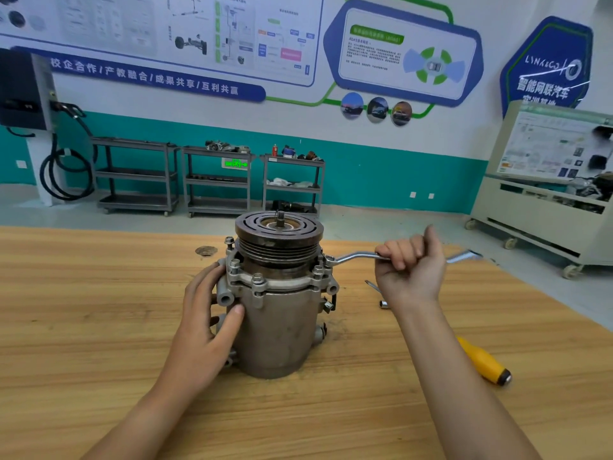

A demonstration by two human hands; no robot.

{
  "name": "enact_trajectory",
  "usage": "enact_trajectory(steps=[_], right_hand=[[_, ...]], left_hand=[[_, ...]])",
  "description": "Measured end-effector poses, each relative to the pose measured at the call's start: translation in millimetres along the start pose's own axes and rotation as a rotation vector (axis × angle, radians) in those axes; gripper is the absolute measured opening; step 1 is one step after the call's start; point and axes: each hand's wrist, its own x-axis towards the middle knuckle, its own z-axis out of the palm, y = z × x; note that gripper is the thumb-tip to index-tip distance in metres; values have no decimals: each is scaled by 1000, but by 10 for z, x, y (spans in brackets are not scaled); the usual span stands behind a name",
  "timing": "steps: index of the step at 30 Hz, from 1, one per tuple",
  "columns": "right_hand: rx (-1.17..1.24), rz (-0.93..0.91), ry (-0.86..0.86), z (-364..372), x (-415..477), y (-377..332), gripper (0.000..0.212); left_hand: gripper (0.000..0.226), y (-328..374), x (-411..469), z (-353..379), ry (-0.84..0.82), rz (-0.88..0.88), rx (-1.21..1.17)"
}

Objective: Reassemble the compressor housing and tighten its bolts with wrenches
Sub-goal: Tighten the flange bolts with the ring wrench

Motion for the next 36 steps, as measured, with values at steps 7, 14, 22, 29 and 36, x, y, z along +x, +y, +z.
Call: enact_trajectory(steps=[7, 14, 22, 29, 36], right_hand=[[-668, -535, -216, 65, -844, 388, 47], [-1340, -1195, -488, 350, -871, 1079, 45], [-1286, -1250, -468, 554, -800, 1005, 45], [-234, -414, -161, 904, -558, 150, 54], [-63, 0, 173, 540, 155, -180, 45]], left_hand=[[64, 20, -27, -2, -44, 8, 103], [75, 47, -30, 8, -48, 42, 73], [67, 0, -15, -6, -43, 29, 66], [63, 27, -13, -28, -45, 15, 82], [64, 25, -12, -18, -33, 28, 63]])
